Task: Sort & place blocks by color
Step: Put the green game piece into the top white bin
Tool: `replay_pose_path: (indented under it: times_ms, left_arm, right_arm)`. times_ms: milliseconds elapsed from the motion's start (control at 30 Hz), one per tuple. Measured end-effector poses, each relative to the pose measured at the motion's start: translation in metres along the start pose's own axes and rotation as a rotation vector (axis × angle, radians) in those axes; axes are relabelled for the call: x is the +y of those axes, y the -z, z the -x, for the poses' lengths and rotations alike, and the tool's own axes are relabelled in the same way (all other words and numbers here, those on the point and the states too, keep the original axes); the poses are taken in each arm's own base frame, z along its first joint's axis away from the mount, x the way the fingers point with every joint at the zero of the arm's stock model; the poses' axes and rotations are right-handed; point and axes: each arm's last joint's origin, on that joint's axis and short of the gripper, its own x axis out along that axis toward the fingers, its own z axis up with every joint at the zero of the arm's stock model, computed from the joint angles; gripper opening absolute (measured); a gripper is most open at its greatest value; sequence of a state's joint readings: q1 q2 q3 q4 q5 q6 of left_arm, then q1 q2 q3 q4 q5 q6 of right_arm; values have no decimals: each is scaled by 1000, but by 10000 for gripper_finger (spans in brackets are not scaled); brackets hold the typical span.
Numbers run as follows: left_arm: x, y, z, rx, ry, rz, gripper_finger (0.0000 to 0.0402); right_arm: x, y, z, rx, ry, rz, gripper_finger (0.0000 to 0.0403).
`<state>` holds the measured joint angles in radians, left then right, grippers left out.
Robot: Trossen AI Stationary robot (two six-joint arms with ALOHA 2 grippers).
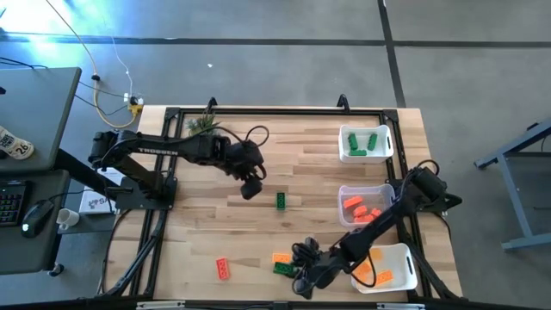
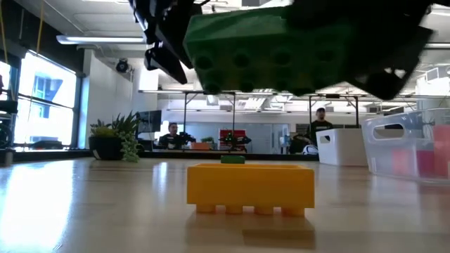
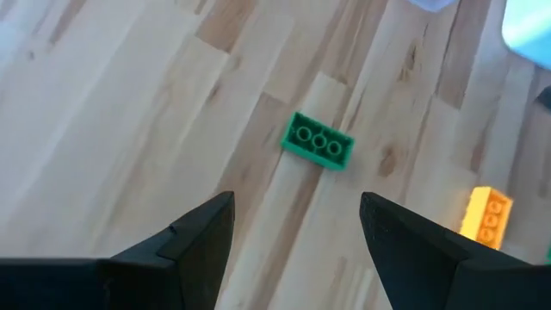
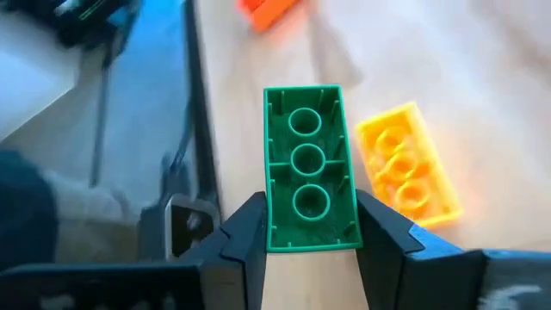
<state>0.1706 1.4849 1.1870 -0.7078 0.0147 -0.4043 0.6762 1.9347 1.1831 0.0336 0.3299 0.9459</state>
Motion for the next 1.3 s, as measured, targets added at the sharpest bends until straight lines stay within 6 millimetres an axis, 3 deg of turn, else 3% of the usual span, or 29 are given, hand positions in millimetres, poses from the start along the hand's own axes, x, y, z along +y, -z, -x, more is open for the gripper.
replay_pose_path:
  times_ms: [367,567,867,1033,1300]
  left_arm:
    - [3,0,0,10,-6,-206,239]
    - [6,-2,0,-4,-10,-183,239]
    - [5,-1,0,6,-12,-167,239]
    - [5,-1,0,6,-12,-156,239]
    - [6,1,0,32,-21,-111,239]
  right_arm:
    - [7,-56,14,-91,328,21,112]
    - [-7,-86,30,-164,604,20,112]
    - [-60,-119,60,-43,1006,-132,112]
    - [-95,-135,77,147,1216,-190,112]
    - [-150,-171,88,368,1271,-81,112]
